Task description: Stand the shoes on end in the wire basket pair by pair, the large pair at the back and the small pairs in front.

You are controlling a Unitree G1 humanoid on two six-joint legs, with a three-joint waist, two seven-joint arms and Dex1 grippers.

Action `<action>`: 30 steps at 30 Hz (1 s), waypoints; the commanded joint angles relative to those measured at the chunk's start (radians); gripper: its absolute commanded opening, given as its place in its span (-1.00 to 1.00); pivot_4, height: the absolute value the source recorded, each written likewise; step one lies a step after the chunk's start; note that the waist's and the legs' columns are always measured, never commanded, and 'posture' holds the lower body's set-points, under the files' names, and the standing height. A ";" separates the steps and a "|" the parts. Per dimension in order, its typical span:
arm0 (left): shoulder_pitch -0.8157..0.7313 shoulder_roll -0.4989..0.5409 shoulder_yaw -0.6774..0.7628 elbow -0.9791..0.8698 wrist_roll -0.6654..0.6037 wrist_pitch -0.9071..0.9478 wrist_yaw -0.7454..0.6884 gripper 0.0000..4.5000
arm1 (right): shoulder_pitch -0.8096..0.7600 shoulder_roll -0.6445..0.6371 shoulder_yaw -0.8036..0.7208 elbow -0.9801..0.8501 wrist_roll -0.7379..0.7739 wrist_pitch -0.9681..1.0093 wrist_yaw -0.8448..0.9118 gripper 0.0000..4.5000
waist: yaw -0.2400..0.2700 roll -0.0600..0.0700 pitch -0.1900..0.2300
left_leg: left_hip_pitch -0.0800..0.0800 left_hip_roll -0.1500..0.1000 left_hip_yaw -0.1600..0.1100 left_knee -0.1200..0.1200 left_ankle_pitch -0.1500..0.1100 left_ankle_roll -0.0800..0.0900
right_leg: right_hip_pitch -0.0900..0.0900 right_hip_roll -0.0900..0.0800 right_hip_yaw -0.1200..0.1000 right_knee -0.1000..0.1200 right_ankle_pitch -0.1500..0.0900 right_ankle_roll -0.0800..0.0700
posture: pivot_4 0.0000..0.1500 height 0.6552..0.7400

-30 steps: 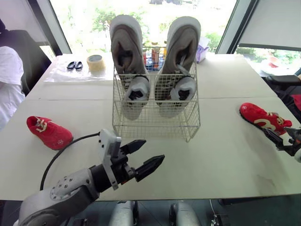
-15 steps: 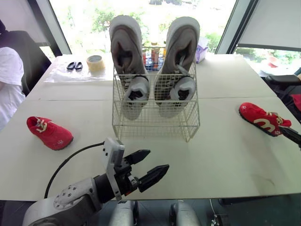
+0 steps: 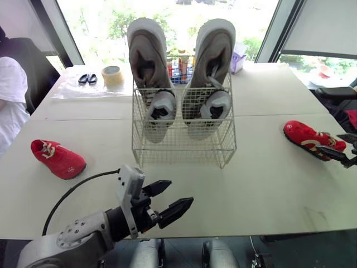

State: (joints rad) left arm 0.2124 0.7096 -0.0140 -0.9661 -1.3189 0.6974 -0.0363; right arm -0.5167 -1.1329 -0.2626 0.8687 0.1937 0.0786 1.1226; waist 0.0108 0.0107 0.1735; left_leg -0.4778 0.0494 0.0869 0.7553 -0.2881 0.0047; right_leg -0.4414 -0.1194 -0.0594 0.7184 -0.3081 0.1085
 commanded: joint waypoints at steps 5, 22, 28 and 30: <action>-0.003 -0.014 -0.009 -0.035 0.042 -0.031 0.013 0.97 | -0.107 -0.053 0.071 0.076 -0.065 0.005 0.063 1.00 | 0.001 0.000 0.000 | 0.000 0.000 0.000 0.000 0.000 -0.001 | 0.001 0.000 0.000 0.000 0.000 0.000 | 1.00 -0.71; -0.014 -0.047 -0.035 -0.010 0.163 -0.017 0.015 1.00 | -0.252 0.043 0.211 0.321 -0.230 -0.119 -0.011 0.16 | -0.003 0.000 0.000 | 0.000 0.000 0.000 0.001 0.002 -0.004 | 0.000 0.000 0.000 0.000 0.000 0.000 | 1.00 -0.71; -0.004 -0.061 -0.049 -0.012 0.207 -0.018 0.014 1.00 | -0.319 0.067 0.212 0.364 -0.245 -0.098 -0.040 -0.98 | -0.003 0.000 0.000 | 0.000 0.000 0.000 0.001 0.002 -0.004 | 0.001 0.000 0.000 0.000 0.000 0.000 | 1.00 -0.71; 0.005 -0.068 -0.051 -0.013 0.220 -0.019 0.015 1.00 | -0.347 0.065 0.188 0.366 -0.225 -0.046 -0.053 -0.98 | -0.005 0.000 0.000 | 0.000 0.000 0.000 0.002 0.002 -0.004 | 0.001 0.000 0.000 0.000 0.000 0.000 | 1.00 -0.71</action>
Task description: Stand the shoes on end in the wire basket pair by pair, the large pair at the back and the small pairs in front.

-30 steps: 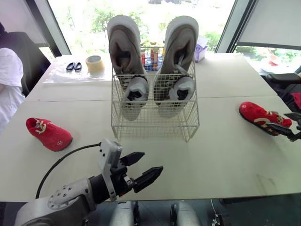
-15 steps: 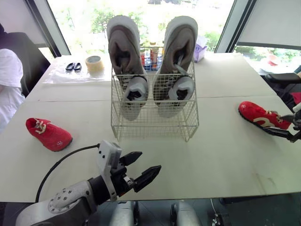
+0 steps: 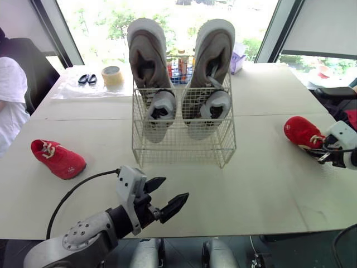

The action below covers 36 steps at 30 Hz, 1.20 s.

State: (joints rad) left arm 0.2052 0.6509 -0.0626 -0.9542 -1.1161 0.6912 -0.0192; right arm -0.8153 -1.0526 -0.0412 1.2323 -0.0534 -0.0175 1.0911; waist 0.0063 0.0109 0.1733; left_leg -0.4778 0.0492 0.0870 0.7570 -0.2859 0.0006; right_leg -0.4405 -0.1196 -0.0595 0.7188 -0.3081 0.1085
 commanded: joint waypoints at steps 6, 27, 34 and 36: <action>0.004 -0.045 -0.019 0.000 0.058 -0.011 -0.015 1.00 | -0.137 -0.008 -0.097 -0.059 0.096 0.344 -0.025 -0.98 | -0.002 0.001 0.000 | 0.000 0.000 0.000 0.000 0.000 0.000 | -0.001 0.000 0.000 0.000 0.000 0.000 | 1.00 -0.71; -0.047 -0.062 -0.029 0.064 0.094 0.014 -0.119 1.00 | 0.176 0.057 -0.197 -0.797 0.321 1.009 -0.138 0.57 | 0.008 0.000 0.000 | -0.001 -0.001 0.000 -0.001 -0.003 0.006 | 0.000 -0.001 -0.001 0.000 0.000 0.000 | 1.00 -0.71; -0.095 -0.040 -0.011 0.104 0.075 0.035 -0.186 1.00 | 0.372 -0.074 -0.450 -1.096 0.535 1.202 -0.029 0.57 | 0.008 0.001 0.000 | -0.002 0.000 -0.001 -0.002 -0.003 0.006 | -0.001 -0.001 -0.001 0.001 0.000 0.001 | 1.00 -0.71; -0.122 -0.045 -0.011 0.125 0.075 0.038 -0.202 1.00 | 0.417 -0.087 -0.494 -1.164 0.571 1.239 -0.032 0.57 | 0.004 0.001 0.000 | -0.001 0.000 -0.001 -0.002 -0.003 0.006 | -0.001 0.000 -0.001 0.001 0.000 0.000 | 1.00 -0.71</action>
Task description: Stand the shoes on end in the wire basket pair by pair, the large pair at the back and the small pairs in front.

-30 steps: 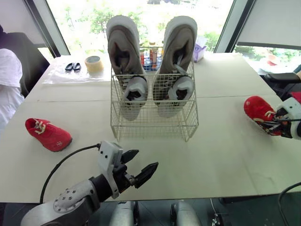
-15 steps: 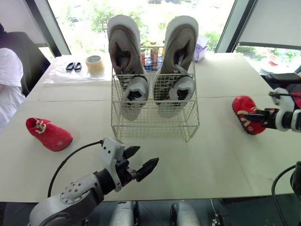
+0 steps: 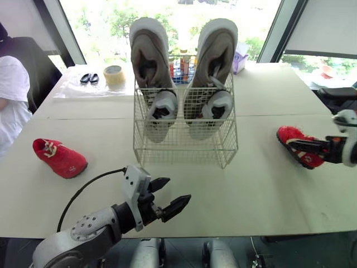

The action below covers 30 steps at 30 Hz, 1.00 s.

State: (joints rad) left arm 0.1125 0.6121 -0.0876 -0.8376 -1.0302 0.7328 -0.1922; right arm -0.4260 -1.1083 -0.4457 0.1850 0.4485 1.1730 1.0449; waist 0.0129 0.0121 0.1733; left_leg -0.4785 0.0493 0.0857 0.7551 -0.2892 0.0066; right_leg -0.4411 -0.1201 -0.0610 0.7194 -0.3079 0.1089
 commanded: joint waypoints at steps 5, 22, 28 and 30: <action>-0.071 -0.008 0.033 0.033 -0.040 0.005 -0.065 1.00 | 0.122 0.016 -0.279 -0.219 0.057 -0.056 -0.081 0.81 | -0.001 -0.002 -0.001 | 0.001 0.001 0.001 0.000 0.000 0.000 | 0.000 0.001 0.000 0.000 0.000 0.000 | 1.00 -0.71; -0.151 0.061 0.080 -0.053 -0.205 0.058 -0.072 1.00 | 0.693 0.320 -0.540 -0.453 0.055 -0.401 -0.127 0.98 | 0.000 -0.003 -0.001 | 0.001 0.000 -0.001 0.000 0.000 0.000 | 0.002 0.001 0.001 -0.001 0.000 0.000 | 1.00 -0.71; -0.134 0.079 0.088 -0.037 -0.231 0.061 -0.050 1.00 | 0.781 0.357 -0.478 -0.475 0.072 -0.452 -0.128 0.98 | -0.001 -0.003 -0.001 | 0.002 0.000 -0.001 -0.001 0.000 0.000 | 0.002 0.002 0.001 -0.001 0.000 0.000 | 1.00 -0.71; -0.134 0.078 0.083 -0.038 -0.238 0.058 -0.040 1.00 | 0.781 0.359 -0.446 -0.455 0.061 -0.482 -0.136 0.98 | 0.000 -0.003 -0.001 | 0.002 0.000 -0.001 -0.001 0.000 0.000 | 0.002 0.001 0.001 -0.001 0.000 0.000 | 1.00 -0.71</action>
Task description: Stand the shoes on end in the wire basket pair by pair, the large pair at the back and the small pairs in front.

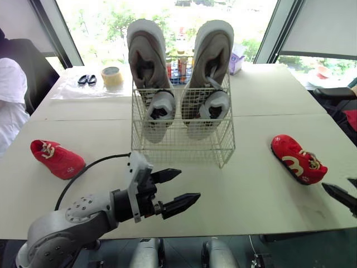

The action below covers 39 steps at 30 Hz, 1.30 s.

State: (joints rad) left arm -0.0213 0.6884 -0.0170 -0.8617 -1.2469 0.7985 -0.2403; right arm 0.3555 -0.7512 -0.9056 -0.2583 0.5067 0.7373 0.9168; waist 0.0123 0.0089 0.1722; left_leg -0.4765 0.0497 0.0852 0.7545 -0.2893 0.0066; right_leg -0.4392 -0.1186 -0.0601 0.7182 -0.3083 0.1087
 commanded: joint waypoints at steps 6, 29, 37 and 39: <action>-0.007 -0.012 -0.012 -0.020 -0.017 -0.010 0.037 1.00 | -0.043 -0.008 0.107 0.104 -0.035 -0.140 -0.029 0.98 | 0.002 0.000 0.000 | 0.000 0.000 0.000 0.000 0.000 0.000 | 0.000 0.000 0.000 0.000 0.000 0.000 | 1.00 -0.71; 0.003 -0.003 -0.003 -0.041 -0.001 -0.014 0.089 1.00 | -0.400 -0.012 0.370 0.571 -0.119 -0.416 -0.092 0.01 | 0.000 -0.001 0.000 | 0.000 -0.001 0.000 0.001 0.000 0.000 | 0.000 0.000 0.000 0.001 0.000 0.000 | 1.00 -0.71; -0.172 0.136 0.184 0.099 -0.284 -0.014 0.080 1.00 | -0.553 -0.056 0.271 0.526 -0.061 -0.447 -0.222 -0.21 | -0.003 0.004 0.001 | 0.000 0.000 0.001 0.002 0.001 -0.001 | -0.001 0.000 0.000 0.002 0.000 0.000 | 1.00 -0.71; -0.273 0.196 0.253 0.211 -0.406 -0.003 0.019 1.00 | -0.683 -0.115 0.253 0.521 -0.048 -0.467 -0.253 -0.21 | -0.003 0.006 0.002 | -0.001 0.000 0.002 0.002 0.001 -0.001 | -0.002 0.000 0.002 0.003 0.000 0.000 | 1.00 -0.71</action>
State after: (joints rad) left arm -0.2552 0.8648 0.1704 -0.6913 -1.5631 0.8017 -0.1833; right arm -0.2548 -0.7994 -0.5867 0.3201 0.4189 0.3187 0.6870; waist 0.0093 0.0144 0.1743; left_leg -0.4775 0.0493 0.0874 0.7567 -0.2883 0.0053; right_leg -0.4420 -0.1187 -0.0586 0.7213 -0.3080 0.1092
